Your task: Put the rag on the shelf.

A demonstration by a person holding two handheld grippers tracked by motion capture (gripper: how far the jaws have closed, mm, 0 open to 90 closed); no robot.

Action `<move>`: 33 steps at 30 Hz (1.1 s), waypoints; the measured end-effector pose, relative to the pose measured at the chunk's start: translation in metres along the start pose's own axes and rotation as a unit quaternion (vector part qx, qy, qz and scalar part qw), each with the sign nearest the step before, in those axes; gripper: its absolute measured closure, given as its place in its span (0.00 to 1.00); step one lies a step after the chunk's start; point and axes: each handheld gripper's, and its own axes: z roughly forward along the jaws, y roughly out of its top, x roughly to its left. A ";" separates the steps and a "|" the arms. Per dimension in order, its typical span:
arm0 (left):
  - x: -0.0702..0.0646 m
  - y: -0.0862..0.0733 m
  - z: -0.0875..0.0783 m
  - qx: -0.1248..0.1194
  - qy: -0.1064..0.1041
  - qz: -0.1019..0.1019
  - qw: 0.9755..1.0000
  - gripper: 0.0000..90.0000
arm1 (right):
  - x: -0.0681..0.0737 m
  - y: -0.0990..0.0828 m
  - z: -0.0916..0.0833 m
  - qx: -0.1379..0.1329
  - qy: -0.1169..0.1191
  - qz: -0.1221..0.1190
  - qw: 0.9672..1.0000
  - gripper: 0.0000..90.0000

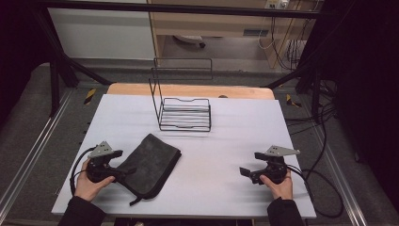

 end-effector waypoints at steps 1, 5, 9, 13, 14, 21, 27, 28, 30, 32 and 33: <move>-0.001 0.000 0.000 0.001 0.001 0.000 1.000 0.10 | 0.000 0.000 0.000 0.000 0.000 0.000 1.000 0.01; -0.002 0.002 0.001 0.005 0.000 0.000 1.000 0.09 | 0.000 0.000 -0.001 -0.002 0.000 0.000 1.000 0.01; -0.006 0.005 0.001 0.004 -0.001 0.005 1.000 0.09 | 0.000 0.000 -0.002 -0.003 -0.002 -0.001 1.000 0.01; -0.013 0.010 0.001 0.003 -0.002 0.012 1.000 0.08 | 0.000 0.001 -0.002 -0.002 -0.006 -0.003 1.000 0.01; -0.015 0.011 0.002 0.004 -0.002 0.013 1.000 0.08 | 0.000 0.001 -0.002 -0.002 -0.007 -0.002 1.000 0.01; -0.028 0.022 0.008 0.018 0.001 0.018 1.000 0.10 | 0.001 0.001 -0.001 0.001 -0.010 -0.002 1.000 0.01; -0.040 0.036 0.019 0.034 0.001 0.018 0.999 0.13 | 0.001 0.001 -0.001 0.001 -0.012 -0.002 1.000 0.01; -0.042 0.038 0.020 0.036 0.001 0.018 0.999 0.14 | 0.001 0.001 -0.001 0.002 -0.013 -0.002 1.000 0.01; -0.046 0.043 0.024 0.038 0.000 0.022 0.999 0.16 | 0.001 0.001 -0.001 0.002 -0.013 -0.002 1.000 0.01; -0.050 0.048 0.027 0.039 -0.001 0.024 0.999 0.17 | 0.001 0.000 -0.001 0.002 -0.014 -0.003 1.000 0.01; -0.051 0.050 0.029 0.040 0.000 0.024 0.999 0.17 | 0.001 0.000 0.000 0.003 -0.014 -0.003 1.000 0.01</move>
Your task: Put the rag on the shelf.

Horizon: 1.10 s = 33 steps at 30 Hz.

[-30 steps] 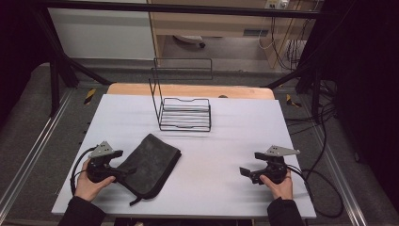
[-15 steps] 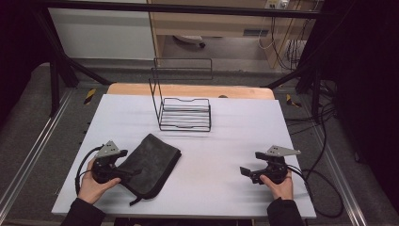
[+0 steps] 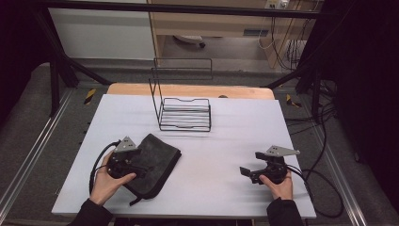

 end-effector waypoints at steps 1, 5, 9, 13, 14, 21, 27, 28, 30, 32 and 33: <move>-0.001 0.003 0.002 0.001 -0.001 0.002 1.000 0.18 | 0.000 0.000 0.000 0.001 0.000 0.000 1.000 0.01; -0.007 0.013 0.009 0.002 -0.002 0.005 1.000 0.23 | 0.000 0.000 0.000 0.001 0.001 0.000 1.000 0.01; -0.014 0.021 0.021 0.009 0.006 0.011 1.000 0.27 | 0.000 0.000 0.001 0.002 0.000 0.000 1.000 0.01; -0.019 0.026 0.035 0.021 0.004 0.011 1.000 0.32 | 0.001 0.000 0.001 0.003 0.001 0.001 1.000 0.01; -0.020 0.027 0.038 0.023 0.005 0.011 1.000 0.35 | 0.000 0.000 0.001 0.003 0.001 -0.001 1.000 0.01; -0.029 0.039 0.066 0.045 0.007 0.021 0.999 0.45 | 0.000 0.000 0.002 0.005 0.001 -0.001 1.000 0.01; -0.030 0.043 0.093 0.070 0.019 0.021 0.997 0.49 | 0.000 0.000 0.002 0.004 0.001 -0.002 1.000 0.01; -0.029 0.043 0.097 0.075 0.023 0.023 0.997 0.49 | 0.000 0.000 0.002 0.004 0.002 -0.002 1.000 0.01; -0.028 0.042 0.103 0.080 0.030 0.026 0.996 0.51 | 0.000 0.000 0.002 0.004 0.002 -0.001 1.000 0.01; -0.027 0.042 0.106 0.077 0.036 0.026 0.996 0.53 | 0.000 0.000 0.002 0.004 0.002 -0.003 1.000 0.01; -0.026 0.043 0.106 0.079 0.039 0.029 0.996 0.55 | 0.000 0.000 0.002 0.005 0.002 -0.003 1.000 0.01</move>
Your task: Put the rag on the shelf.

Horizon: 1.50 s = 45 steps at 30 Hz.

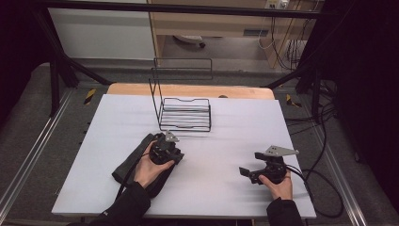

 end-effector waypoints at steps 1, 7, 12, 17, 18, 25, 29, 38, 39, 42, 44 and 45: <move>0.001 0.000 0.001 -0.001 0.003 0.000 1.000 0.57 | 0.000 0.000 0.000 -0.001 0.000 0.002 1.000 0.01; -0.005 -0.001 0.008 0.008 0.028 0.029 0.999 0.60 | 0.001 0.000 0.000 -0.001 0.001 0.003 1.000 0.01; -0.010 0.001 0.010 0.018 0.053 0.039 0.998 0.66 | 0.000 0.000 0.001 -0.001 0.002 0.001 1.000 0.01; -0.006 0.001 0.010 0.016 0.053 0.028 0.998 0.75 | 0.001 0.000 0.001 -0.002 0.003 0.002 1.000 0.01; -0.006 0.001 0.009 0.017 0.054 0.027 0.998 0.77 | 0.001 0.000 0.001 -0.002 0.003 0.002 1.000 0.02; 0.003 0.000 0.007 0.006 0.032 0.005 0.999 0.85 | 0.001 0.000 0.000 -0.002 0.003 0.003 1.000 0.02; 0.008 -0.001 0.000 -0.012 0.009 -0.002 1.000 0.86 | 0.001 0.000 0.000 -0.003 0.004 0.004 1.000 0.02; 0.008 0.001 -0.031 -0.049 -0.058 -0.004 0.997 0.87 | 0.001 0.000 0.001 -0.001 0.007 0.004 1.000 0.02; 0.005 0.002 -0.033 -0.050 -0.062 -0.002 0.997 0.87 | 0.001 0.000 0.001 -0.002 0.007 0.005 1.000 0.02; -0.004 0.005 -0.032 -0.053 -0.074 -0.003 0.996 0.87 | 0.001 0.000 0.002 -0.002 0.008 0.005 1.000 0.02; -0.011 0.007 -0.031 -0.053 -0.079 0.001 0.995 0.87 | 0.001 0.000 0.002 -0.002 0.008 0.005 1.000 0.02; -0.015 0.008 -0.030 -0.054 -0.080 0.003 0.995 0.87 | 0.001 0.000 0.002 -0.002 0.008 0.005 1.000 0.02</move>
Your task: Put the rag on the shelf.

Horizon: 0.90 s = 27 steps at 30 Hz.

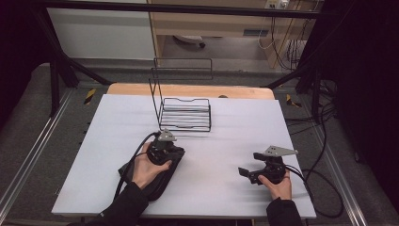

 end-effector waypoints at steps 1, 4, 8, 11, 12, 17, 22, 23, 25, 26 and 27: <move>-0.003 0.001 0.002 -0.002 -0.001 0.000 1.000 0.87 | 0.000 0.000 0.000 0.000 0.000 0.000 1.000 0.02; -0.012 0.006 0.009 -0.003 -0.007 -0.002 1.000 0.87 | 0.000 0.000 0.000 0.000 0.000 0.000 1.000 0.02; -0.023 0.013 0.023 0.007 -0.005 -0.005 1.000 0.87 | 0.000 0.000 0.000 0.000 0.001 0.000 1.000 0.02; -0.028 0.019 0.032 0.007 -0.005 -0.012 1.000 0.87 | 0.000 0.000 0.000 0.000 0.000 -0.001 1.000 0.02; -0.030 0.020 0.035 0.004 -0.005 -0.016 1.000 0.87 | 0.000 0.000 0.000 0.000 0.000 -0.002 1.000 0.02; -0.035 0.024 0.048 0.015 0.006 -0.008 1.000 0.86 | 0.000 0.000 0.000 0.000 0.000 -0.002 1.000 0.02; -0.037 0.018 0.060 0.021 0.010 0.001 1.000 0.83 | 0.000 0.000 0.000 0.001 -0.001 -0.002 1.000 0.03; -0.036 0.017 0.061 0.025 0.007 0.005 1.000 0.81 | 0.000 0.000 0.000 0.000 -0.001 -0.003 1.000 0.03; -0.037 0.017 0.059 0.025 0.001 0.010 1.000 0.74 | 0.000 0.000 0.000 -0.001 -0.004 -0.003 1.000 0.03; -0.036 0.018 0.056 0.023 0.000 0.015 1.000 0.71 | 0.001 0.000 0.000 -0.001 -0.004 0.000 1.000 0.03; -0.035 0.019 0.052 0.020 -0.001 0.017 1.000 0.65 | 0.001 -0.001 0.000 0.000 -0.004 0.000 1.000 0.04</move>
